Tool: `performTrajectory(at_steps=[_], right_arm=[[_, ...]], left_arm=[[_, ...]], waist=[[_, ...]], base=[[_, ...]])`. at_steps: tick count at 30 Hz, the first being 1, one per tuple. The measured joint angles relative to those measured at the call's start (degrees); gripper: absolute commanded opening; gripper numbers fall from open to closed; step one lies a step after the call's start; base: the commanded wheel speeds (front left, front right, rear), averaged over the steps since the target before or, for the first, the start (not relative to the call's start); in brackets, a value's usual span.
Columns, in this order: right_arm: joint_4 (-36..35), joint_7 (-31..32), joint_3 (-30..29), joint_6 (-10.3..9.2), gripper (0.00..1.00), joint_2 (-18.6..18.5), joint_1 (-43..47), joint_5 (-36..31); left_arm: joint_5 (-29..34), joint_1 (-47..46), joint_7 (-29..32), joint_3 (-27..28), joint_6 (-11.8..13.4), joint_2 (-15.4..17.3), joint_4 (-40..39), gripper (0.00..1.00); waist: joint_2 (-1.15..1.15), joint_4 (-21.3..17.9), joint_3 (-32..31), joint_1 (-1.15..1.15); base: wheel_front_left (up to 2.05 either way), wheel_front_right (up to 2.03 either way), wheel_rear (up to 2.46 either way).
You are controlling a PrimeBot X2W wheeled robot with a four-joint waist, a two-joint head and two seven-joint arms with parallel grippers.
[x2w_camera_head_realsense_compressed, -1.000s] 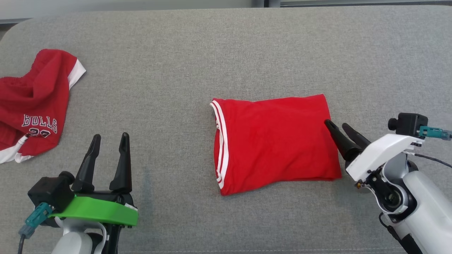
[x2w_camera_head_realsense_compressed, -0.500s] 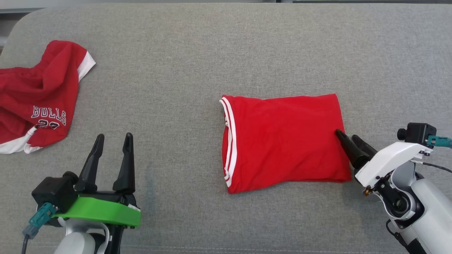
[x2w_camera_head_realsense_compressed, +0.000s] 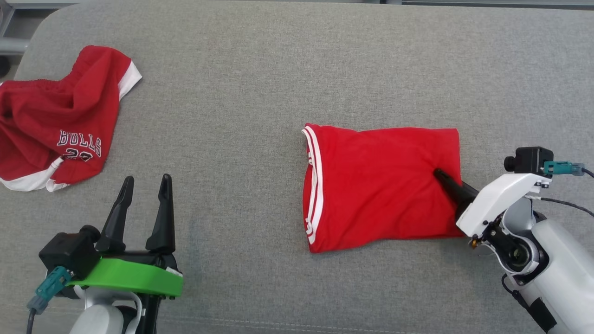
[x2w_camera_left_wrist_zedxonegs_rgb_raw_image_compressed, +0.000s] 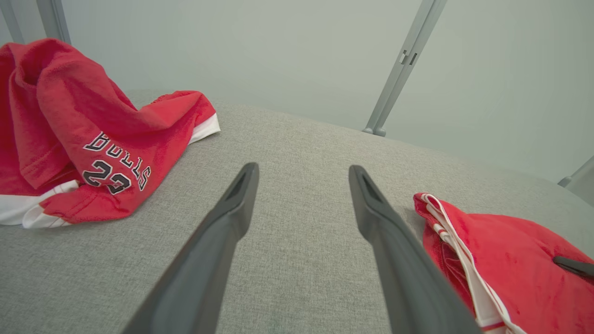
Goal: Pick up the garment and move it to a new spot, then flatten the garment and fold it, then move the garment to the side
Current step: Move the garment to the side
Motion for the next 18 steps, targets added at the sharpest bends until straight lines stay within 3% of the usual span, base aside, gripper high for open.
performTrajectory(at_steps=[8,11,15,18], right_arm=[[0.0,2.5,-1.6,0.55,0.0,-4.5,-2.3,-0.2],[0.3,4.1,-3.4,0.37,0.0,-8.0,-3.3,-0.1],[2.0,6.9,-6.3,-2.0,0.0,-15.6,-5.7,-1.0],[3.4,8.3,-7.3,-2.61,0.0,-20.1,-7.7,-3.3]], left_arm=[[0.0,0.2,-0.1,1.3,0.2,0.0,0.1,1.0],[0.0,0.2,-0.1,1.3,0.3,0.0,-0.1,1.0],[0.0,0.2,-0.1,1.3,0.3,0.3,-0.8,1.0],[0.0,0.2,-0.1,1.4,0.3,0.5,-1.1,1.0]], waist=[[0.0,-0.3,-0.1,0.0],[0.0,-0.7,0.3,0.0],[0.0,-1.2,1.4,0.0],[0.0,-1.4,2.2,0.0]], base=[[0.0,0.0,0.0],[0.0,0.0,0.0],[0.0,0.0,0.0],[0.0,0.0,0.0]])
